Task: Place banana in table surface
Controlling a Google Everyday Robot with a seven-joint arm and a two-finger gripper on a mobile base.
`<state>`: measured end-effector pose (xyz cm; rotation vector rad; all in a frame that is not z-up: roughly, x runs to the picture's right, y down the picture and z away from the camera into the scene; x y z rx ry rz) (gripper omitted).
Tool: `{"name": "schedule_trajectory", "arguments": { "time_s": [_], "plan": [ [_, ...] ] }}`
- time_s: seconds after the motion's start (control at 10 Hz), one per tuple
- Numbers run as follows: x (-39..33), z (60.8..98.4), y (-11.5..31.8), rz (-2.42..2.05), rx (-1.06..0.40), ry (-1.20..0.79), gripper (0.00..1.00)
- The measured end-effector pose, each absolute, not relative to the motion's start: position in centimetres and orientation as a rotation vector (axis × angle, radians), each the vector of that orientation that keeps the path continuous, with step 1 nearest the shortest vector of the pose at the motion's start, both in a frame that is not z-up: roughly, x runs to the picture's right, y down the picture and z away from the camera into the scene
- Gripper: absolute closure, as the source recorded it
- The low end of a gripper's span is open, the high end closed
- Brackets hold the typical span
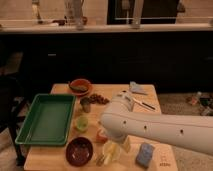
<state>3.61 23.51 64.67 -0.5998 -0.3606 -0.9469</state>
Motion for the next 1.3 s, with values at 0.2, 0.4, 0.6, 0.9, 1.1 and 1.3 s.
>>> {"name": "schedule_trajectory", "arguments": {
  "time_s": [0.2, 0.4, 0.6, 0.9, 1.1, 1.3],
  "plan": [
    [3.0, 65.3, 23.9, -0.919, -0.574, -0.378, 0.20],
    [2.9, 65.6, 24.2, -0.905, -0.567, -0.389, 0.20],
    [3.0, 66.0, 24.6, -0.895, -0.569, -0.396, 0.20],
    [3.1, 66.6, 25.2, -0.879, -0.580, -0.409, 0.20],
    [3.3, 66.9, 25.3, -0.872, -0.584, -0.413, 0.21],
    [3.4, 67.0, 25.4, -0.870, -0.584, -0.416, 0.38]
  ]
}}
